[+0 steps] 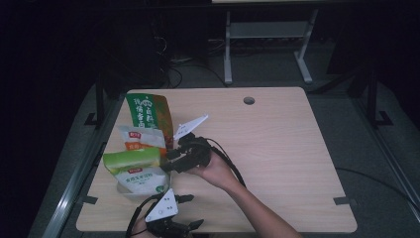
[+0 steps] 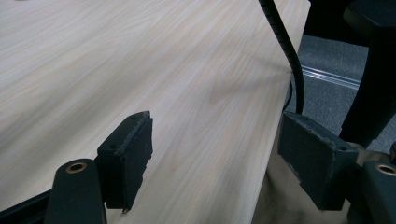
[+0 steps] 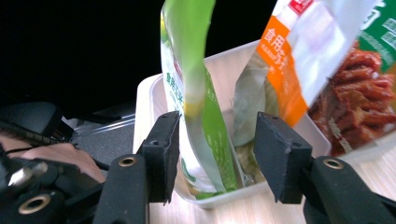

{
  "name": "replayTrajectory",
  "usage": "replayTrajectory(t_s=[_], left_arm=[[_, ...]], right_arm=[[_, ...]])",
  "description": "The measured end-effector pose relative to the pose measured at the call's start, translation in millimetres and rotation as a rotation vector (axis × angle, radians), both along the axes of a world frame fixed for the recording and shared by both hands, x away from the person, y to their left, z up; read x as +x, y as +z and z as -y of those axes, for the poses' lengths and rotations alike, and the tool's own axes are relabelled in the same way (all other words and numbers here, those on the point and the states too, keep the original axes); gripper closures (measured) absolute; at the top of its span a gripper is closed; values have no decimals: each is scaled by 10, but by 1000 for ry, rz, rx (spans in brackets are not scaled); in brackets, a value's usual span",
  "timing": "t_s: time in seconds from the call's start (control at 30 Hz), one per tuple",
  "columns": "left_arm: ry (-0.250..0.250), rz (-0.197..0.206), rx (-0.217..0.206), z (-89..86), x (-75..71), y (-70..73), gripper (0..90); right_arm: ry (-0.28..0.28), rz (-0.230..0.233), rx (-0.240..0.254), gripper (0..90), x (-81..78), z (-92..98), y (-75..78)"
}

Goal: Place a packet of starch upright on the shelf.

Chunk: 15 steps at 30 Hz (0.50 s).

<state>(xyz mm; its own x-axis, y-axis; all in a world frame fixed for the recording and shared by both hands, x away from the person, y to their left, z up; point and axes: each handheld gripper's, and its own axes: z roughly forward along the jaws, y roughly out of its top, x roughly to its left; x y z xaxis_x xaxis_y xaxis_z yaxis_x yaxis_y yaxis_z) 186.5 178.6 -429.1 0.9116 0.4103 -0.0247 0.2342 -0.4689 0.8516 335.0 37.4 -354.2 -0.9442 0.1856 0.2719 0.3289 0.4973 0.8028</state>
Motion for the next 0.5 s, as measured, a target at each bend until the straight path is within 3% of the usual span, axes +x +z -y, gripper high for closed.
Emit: replayTrajectory(t_s=[0.5], left_arm=[[-3,-6,0,20,15,-7,261]], right_arm=[[-56,-27,-15,447,91,267,-37]])
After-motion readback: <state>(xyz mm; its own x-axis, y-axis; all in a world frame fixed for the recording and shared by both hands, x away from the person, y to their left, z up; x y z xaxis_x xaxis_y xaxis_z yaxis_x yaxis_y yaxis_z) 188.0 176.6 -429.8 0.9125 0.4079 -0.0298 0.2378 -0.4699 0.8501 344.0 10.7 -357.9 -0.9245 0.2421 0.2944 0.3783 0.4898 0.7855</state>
